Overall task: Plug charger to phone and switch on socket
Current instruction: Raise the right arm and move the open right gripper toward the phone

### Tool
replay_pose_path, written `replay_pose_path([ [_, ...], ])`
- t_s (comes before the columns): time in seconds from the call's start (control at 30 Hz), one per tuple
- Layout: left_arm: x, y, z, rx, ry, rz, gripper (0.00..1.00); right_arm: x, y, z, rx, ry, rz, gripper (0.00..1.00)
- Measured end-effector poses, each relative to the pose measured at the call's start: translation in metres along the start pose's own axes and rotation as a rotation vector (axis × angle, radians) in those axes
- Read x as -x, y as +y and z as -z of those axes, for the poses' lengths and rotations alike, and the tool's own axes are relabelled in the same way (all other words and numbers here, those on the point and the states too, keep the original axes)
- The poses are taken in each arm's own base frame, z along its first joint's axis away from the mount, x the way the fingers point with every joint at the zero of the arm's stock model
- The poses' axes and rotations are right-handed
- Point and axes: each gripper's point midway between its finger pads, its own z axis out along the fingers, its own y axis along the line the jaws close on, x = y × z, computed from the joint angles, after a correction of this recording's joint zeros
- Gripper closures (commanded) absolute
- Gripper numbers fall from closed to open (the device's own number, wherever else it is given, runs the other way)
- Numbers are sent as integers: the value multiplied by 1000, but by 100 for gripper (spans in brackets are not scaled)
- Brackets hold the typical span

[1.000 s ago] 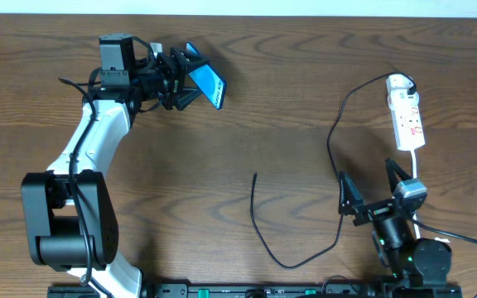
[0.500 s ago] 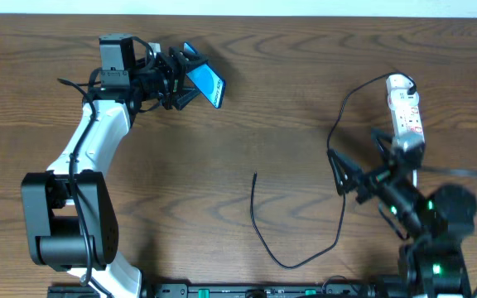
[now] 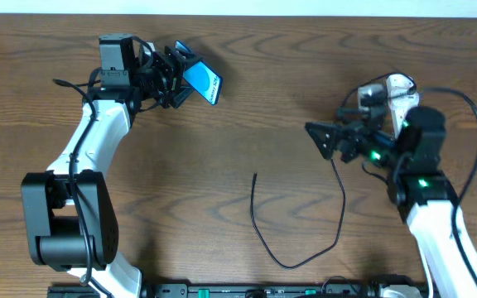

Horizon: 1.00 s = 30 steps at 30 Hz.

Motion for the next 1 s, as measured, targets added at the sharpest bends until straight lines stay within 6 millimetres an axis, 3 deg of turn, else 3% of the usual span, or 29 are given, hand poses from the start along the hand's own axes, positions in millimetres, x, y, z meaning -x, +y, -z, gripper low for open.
replay_pose_path([
  [0.17, 2, 1, 0, 5, -14, 6, 93, 4, 12, -24, 59, 38, 20, 1],
  [0.43, -2, 1, -8, 23, -32, 21, 93, 9, 34, -43, 131, 23, 105, 1],
  [0.67, -16, -8, -19, 10, -16, 4, 93, 11, 33, -47, 102, 14, 130, 1],
  [1.0, -15, -9, -19, 5, -21, 18, 93, 16, 29, -47, 78, -9, 134, 1],
])
